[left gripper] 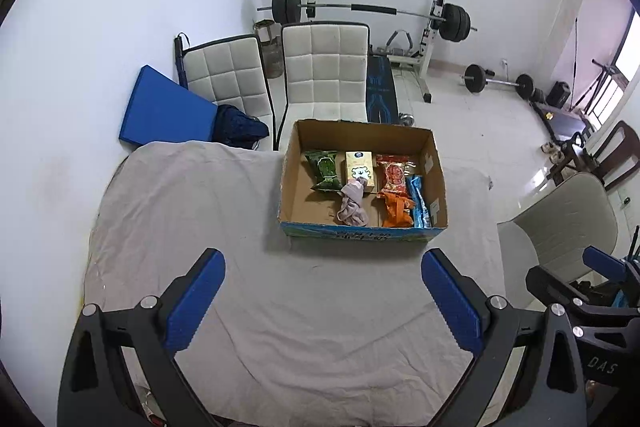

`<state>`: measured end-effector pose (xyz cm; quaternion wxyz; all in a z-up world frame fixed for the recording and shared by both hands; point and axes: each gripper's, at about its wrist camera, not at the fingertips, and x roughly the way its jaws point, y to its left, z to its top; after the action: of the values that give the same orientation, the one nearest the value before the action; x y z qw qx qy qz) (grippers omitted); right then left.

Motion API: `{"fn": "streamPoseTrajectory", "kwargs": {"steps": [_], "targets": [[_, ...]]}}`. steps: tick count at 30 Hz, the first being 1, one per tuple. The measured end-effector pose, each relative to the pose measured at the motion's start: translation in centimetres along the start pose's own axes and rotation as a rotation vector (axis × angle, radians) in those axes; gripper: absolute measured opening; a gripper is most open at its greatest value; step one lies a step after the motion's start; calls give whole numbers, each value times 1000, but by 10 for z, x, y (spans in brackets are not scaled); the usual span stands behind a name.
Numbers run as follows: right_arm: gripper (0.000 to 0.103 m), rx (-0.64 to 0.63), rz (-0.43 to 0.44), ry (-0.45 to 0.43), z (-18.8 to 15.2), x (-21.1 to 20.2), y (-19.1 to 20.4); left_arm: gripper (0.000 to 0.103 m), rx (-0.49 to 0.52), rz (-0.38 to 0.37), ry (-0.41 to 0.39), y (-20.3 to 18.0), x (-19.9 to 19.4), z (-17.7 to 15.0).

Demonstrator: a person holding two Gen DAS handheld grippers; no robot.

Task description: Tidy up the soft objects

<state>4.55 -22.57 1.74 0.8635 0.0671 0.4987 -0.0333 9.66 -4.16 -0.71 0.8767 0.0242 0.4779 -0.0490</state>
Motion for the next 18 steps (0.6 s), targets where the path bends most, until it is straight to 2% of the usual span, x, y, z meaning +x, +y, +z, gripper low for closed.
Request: {"fn": "streamPoseTrajectory", "kwargs": {"steps": [3,10,18], "targets": [[103,-5,4,-18,-7,-19,2,101,-11,3,-21,2,-14,-3],[103,-6,-4,-31,-12,-34,3,101,-30,14,-41,6,-28,-10],[103,10,-40,-36,-2,-24,-6,101,-45,33,-77,8,-24,-8]]}}
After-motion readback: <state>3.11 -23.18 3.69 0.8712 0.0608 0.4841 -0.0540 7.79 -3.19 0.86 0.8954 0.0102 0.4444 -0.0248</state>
